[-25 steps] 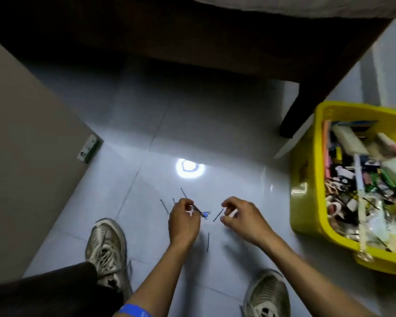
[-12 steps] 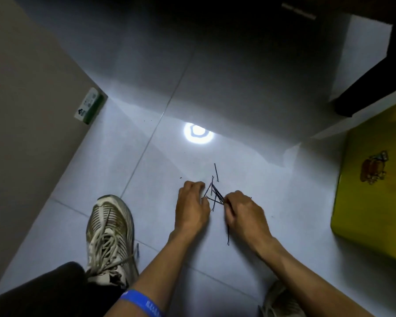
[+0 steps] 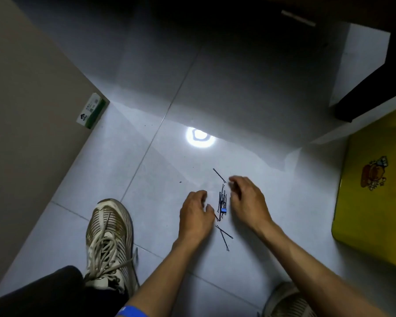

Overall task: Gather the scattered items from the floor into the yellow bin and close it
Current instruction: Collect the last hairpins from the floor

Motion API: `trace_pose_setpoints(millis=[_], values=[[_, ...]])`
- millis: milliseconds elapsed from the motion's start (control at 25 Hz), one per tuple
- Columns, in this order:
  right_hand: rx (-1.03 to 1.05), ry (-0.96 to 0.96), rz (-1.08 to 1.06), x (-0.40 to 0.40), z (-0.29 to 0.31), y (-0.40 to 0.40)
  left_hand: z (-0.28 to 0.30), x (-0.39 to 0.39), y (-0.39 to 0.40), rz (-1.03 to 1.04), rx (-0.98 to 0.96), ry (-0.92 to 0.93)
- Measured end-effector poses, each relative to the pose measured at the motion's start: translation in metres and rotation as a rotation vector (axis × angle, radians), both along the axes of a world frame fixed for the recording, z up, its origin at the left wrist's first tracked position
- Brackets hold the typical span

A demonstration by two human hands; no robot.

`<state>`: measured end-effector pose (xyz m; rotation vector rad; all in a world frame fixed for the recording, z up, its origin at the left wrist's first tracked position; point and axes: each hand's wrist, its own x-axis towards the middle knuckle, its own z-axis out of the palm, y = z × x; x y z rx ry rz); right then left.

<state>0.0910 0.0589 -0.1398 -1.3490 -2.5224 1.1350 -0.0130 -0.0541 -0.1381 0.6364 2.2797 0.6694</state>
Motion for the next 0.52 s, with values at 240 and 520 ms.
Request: trace_pose_setpoints(millis=[240,520], values=[[0.100,-0.184,0.528,-0.021,0.002,0.022,-0.004,0.008,-0.023,-0.520,-0.068,0.099],[-0.028,-0.094,0.222,0.049,-0.003,-0.020,-0.011,0.019,-0.022,-0.365,0.067,0.159]])
